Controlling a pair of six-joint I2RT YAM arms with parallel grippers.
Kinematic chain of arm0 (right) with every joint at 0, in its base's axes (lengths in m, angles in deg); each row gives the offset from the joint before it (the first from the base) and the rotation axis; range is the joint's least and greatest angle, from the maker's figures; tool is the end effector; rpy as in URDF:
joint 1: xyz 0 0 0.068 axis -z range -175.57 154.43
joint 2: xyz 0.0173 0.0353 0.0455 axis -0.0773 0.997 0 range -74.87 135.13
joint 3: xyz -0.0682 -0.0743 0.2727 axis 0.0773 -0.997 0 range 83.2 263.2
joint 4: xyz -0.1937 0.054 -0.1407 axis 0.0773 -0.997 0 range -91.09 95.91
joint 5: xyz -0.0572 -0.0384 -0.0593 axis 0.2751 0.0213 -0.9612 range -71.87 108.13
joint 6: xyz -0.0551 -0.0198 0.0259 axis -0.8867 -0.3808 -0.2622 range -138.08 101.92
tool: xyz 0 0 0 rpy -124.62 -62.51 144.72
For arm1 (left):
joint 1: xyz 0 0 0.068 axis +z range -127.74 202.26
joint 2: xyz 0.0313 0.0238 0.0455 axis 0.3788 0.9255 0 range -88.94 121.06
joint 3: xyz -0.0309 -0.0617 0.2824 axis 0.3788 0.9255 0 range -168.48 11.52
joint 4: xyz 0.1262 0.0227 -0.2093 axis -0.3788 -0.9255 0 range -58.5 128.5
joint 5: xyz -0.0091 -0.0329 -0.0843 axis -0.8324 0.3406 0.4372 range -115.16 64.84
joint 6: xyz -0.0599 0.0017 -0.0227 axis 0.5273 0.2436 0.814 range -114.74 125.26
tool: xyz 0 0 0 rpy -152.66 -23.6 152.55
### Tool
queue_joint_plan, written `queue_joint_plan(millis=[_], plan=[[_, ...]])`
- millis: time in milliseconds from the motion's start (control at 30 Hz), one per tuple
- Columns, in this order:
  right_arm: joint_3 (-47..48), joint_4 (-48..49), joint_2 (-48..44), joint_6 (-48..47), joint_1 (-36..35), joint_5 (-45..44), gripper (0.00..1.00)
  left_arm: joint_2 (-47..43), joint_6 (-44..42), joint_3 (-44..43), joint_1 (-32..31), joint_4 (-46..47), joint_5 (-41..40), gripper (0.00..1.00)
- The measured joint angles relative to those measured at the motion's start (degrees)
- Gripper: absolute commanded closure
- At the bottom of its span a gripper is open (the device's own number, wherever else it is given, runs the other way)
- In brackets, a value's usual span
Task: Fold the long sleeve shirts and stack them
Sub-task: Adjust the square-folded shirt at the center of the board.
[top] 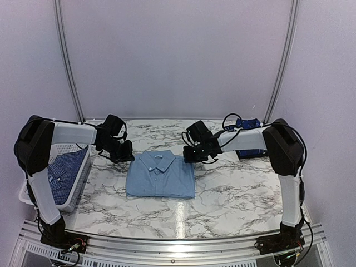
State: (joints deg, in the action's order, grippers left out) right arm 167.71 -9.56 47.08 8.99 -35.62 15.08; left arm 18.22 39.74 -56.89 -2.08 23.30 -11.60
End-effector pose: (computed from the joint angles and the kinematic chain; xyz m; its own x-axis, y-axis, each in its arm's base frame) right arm 0.3548 0.2948 0.1637 -0.8250 -0.0999 -0.5563 -0.2725 0.9326 0.2367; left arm 0.3510 -0.1716 0.1887 -0.9053 -0.1946 -0.3776 0.0168 0.8719 -0.4894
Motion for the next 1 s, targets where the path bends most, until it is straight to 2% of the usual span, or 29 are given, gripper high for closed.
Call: queue_joint_plan(millis=[267,667,900,1000], plan=[[0.11,-0.44,-0.92,-0.13,-0.81,-0.98,1.0,-0.15,-0.17,-0.15,-0.98,0.33,-0.15,1.0],[-4.44,-0.48,-9.75,0.35,-1.4,-4.13,1.0,-1.97,-1.49,-2.89,-2.73,0.31,-1.33,1.0],[-7.98,0.02,-8.44,1.38,0.37,-4.83,1.0,3.65,-2.4,-8.41,-2.91,0.9,-3.06,1.0],[-8.02,0.35,-7.28,1.38,0.98,-4.79,1.0,6.21,-2.23,-8.74,-2.89,0.98,-3.82,0.72]])
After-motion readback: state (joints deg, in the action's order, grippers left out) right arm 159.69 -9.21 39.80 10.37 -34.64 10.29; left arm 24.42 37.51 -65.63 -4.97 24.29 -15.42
